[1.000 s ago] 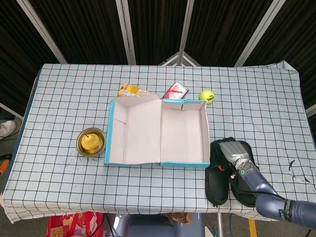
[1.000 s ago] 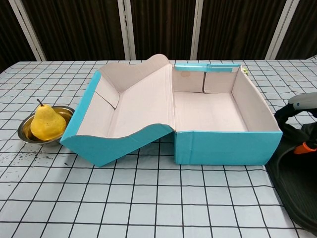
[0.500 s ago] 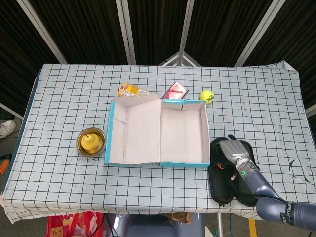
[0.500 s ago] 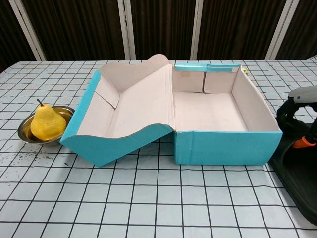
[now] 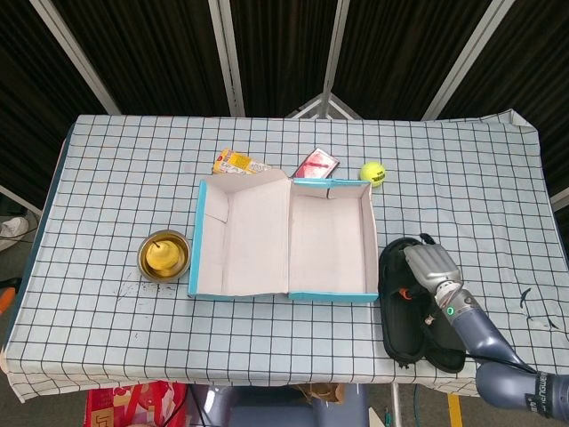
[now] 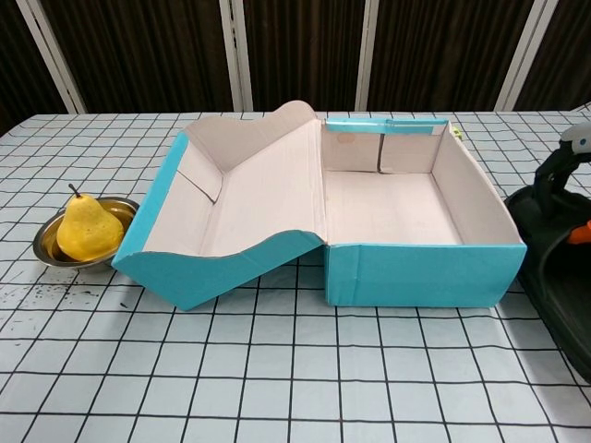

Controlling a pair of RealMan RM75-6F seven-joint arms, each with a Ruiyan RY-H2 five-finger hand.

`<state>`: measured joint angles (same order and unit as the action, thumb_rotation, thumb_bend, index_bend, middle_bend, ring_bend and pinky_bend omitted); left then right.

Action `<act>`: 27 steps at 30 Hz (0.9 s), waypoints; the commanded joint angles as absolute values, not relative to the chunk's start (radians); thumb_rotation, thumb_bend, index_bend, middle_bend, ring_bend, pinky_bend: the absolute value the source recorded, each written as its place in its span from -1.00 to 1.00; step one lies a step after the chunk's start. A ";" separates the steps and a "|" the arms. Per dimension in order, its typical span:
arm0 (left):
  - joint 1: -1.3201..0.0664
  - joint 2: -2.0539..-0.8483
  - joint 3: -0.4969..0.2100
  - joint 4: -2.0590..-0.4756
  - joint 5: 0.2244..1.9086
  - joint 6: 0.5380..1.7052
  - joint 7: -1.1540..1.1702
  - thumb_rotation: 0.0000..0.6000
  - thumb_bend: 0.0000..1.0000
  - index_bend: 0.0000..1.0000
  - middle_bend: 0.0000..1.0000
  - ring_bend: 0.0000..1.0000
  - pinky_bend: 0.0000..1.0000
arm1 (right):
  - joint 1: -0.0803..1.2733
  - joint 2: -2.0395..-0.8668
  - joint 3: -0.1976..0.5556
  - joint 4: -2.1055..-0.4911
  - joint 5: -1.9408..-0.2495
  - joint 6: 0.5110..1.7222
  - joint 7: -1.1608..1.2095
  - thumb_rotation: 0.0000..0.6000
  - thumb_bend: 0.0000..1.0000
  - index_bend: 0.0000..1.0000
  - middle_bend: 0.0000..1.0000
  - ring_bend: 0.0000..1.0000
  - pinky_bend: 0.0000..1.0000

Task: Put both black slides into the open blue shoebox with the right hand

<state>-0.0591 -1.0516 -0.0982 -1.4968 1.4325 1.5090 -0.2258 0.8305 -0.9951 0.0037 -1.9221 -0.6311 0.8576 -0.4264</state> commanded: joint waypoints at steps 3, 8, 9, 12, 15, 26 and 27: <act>-0.056 -1.048 -0.098 -1.496 1.434 1.513 -0.234 1.00 -0.28 -1.00 -1.00 -1.00 -0.86 | 0.847 -0.946 0.008 -1.954 -0.610 0.868 -0.448 1.00 -0.42 0.07 0.08 -0.53 -1.00; -0.055 -1.047 -0.099 -1.496 1.433 1.514 -0.236 1.00 -0.28 -1.00 -1.00 -1.00 -0.86 | 0.858 -0.891 0.022 -1.982 -0.601 0.873 -0.448 1.00 -0.42 0.07 0.08 -0.53 -1.00; -0.055 -1.047 -0.099 -1.496 1.432 1.514 -0.236 1.00 -0.28 -1.00 -1.00 -1.00 -0.86 | 0.860 -0.881 0.026 -1.984 -0.600 0.875 -0.448 1.00 -0.42 0.07 0.08 -0.53 -1.00; -0.054 -1.047 -0.100 -1.495 1.429 1.514 -0.237 1.00 -0.28 -1.00 -1.00 -1.00 -0.86 | 0.870 -0.848 0.033 -1.995 -0.592 0.869 -0.451 1.00 -0.42 0.07 0.08 -0.53 -1.00; -0.054 -1.047 -0.101 -1.495 1.427 1.512 -0.240 1.00 -0.28 -1.00 -1.00 -1.00 -0.86 | 0.886 -0.810 0.043 -2.007 -0.579 0.860 -0.457 1.00 -0.42 0.07 0.08 -0.53 -1.00; -0.054 -1.047 -0.103 -1.496 1.421 1.509 -0.243 1.00 -0.28 -1.00 -1.00 -1.00 -0.86 | 0.968 -0.666 0.150 -2.047 -0.505 0.770 -0.388 1.00 -0.42 0.07 0.08 -0.53 -1.00; -0.054 -1.047 -0.103 -1.496 1.420 1.508 -0.243 1.00 -0.28 -1.00 -1.00 -1.00 -0.86 | 0.972 -0.661 0.161 -2.050 -0.502 0.761 -0.375 1.00 -0.42 0.07 0.08 -0.53 -1.00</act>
